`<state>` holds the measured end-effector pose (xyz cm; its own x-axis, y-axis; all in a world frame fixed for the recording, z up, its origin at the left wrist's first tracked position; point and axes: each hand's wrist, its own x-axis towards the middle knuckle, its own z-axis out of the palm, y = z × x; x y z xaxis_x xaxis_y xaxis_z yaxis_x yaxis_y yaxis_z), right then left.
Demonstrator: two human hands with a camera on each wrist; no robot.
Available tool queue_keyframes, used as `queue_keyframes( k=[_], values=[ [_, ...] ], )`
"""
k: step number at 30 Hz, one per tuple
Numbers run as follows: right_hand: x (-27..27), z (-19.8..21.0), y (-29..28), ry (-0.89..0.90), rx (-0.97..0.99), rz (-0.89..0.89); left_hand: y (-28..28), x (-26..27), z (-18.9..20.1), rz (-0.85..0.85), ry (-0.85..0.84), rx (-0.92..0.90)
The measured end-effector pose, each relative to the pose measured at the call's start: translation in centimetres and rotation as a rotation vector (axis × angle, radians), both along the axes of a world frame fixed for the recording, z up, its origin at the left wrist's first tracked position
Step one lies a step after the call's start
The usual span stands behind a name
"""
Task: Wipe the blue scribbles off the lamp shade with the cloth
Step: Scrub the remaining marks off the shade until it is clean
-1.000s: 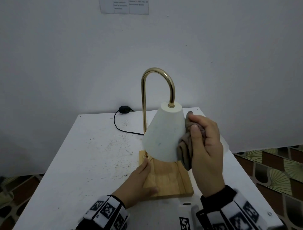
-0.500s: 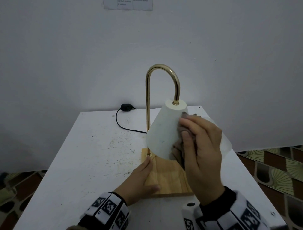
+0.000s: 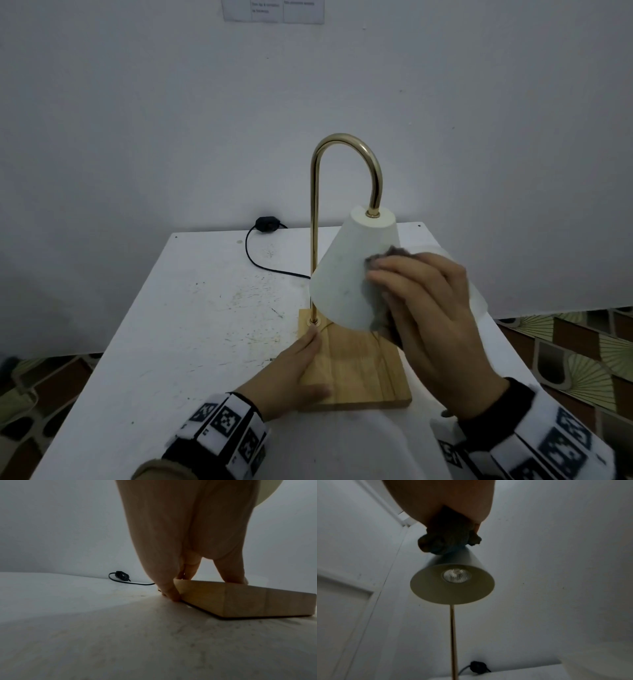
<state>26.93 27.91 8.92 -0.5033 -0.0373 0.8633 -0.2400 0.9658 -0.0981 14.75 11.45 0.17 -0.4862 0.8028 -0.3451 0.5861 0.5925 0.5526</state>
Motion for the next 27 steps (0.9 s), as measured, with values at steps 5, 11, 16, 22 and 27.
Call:
queue_keyframes(
  k=[5,11,16,22,27],
  values=[
    [-1.5,1.7,-1.7,0.055,-0.065,-0.007,-0.4,-0.4,0.0,0.011,-0.036,0.021],
    [-1.7,0.5,-2.1,-0.019,0.266,-0.111,-0.2,-0.6,-0.3,0.010,-0.025,0.008],
    [0.2,0.7,-0.1,-0.147,0.421,-0.025,-0.3,-0.5,-0.5,0.013,-0.033,0.037],
    [-0.1,2.5,0.0,-0.050,0.076,-0.012,-0.1,-0.7,-0.9,0.014,-0.036,0.040],
    [-1.9,1.9,-3.4,0.009,-0.016,-0.037,0.0,-1.1,-1.7,0.003,-0.026,0.066]
  ],
)
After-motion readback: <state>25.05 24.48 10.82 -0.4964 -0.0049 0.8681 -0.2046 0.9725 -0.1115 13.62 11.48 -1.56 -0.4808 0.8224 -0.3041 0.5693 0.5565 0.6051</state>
